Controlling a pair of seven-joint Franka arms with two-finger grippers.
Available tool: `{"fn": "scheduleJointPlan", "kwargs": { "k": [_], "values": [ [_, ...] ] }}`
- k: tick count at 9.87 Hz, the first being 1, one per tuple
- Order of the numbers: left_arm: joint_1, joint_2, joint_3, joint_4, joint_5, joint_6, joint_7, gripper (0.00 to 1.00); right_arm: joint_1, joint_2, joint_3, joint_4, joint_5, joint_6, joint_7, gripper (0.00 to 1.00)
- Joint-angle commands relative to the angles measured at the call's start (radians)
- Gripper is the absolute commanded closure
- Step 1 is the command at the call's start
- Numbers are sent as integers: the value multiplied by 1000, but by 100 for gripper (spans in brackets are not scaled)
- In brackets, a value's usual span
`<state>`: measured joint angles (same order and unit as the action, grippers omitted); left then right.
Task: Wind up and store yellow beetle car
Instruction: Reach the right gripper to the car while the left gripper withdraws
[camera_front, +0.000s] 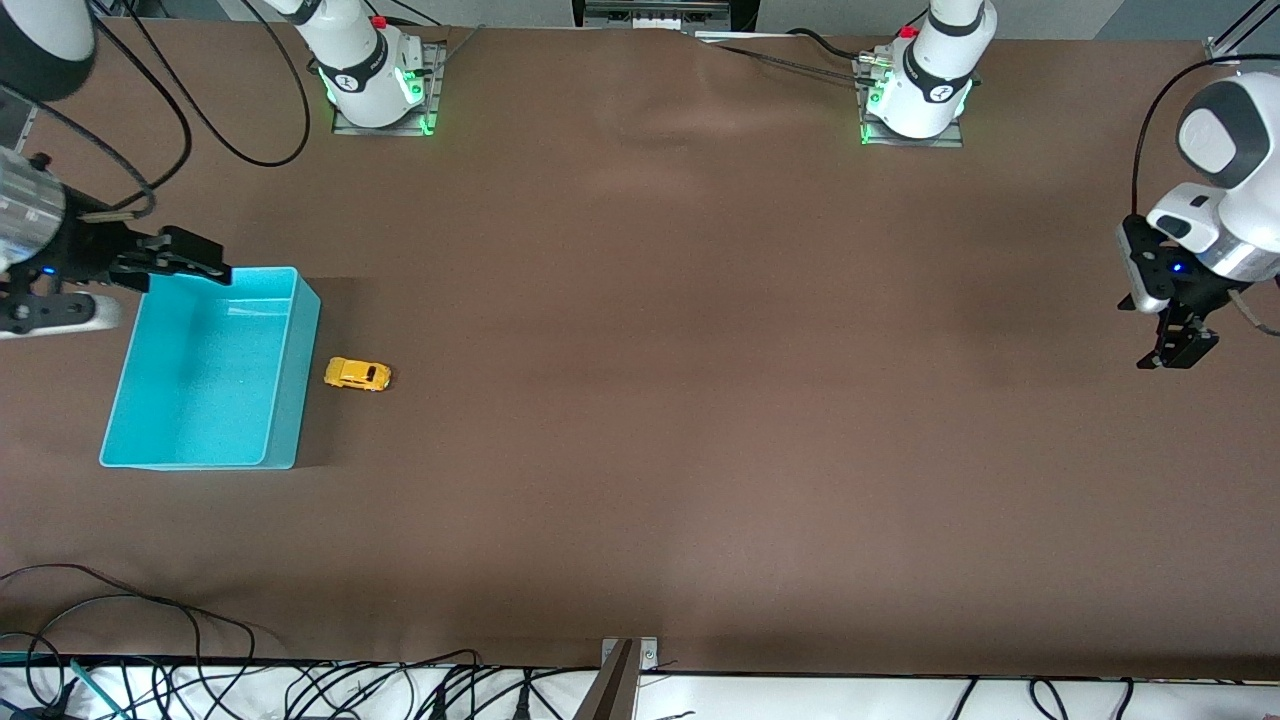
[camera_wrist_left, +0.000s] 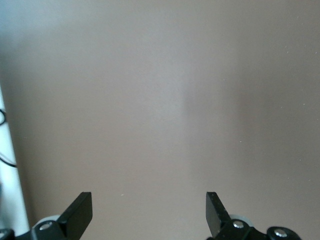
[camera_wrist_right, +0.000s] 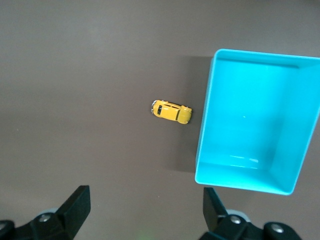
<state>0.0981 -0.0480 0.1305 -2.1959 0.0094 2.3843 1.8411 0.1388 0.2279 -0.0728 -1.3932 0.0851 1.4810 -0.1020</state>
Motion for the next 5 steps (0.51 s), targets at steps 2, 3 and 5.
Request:
{"fn": "scheduleJointPlan", "kwargs": {
  "k": [2, 3, 5],
  "values": [
    [-31, -36, -17, 146, -28, -245, -316, 0, 16, 100, 4, -1, 15, 40, -360, 0],
    [-32, -36, -19, 210, -28, -346, -412, 0, 19, 128, 2, -22, 16, 94, -544, 0],
    [-34, -43, -28, 318, -26, -536, -587, 0, 44, 175, 2, -82, 9, 230, -849, 0]
  ]
}}
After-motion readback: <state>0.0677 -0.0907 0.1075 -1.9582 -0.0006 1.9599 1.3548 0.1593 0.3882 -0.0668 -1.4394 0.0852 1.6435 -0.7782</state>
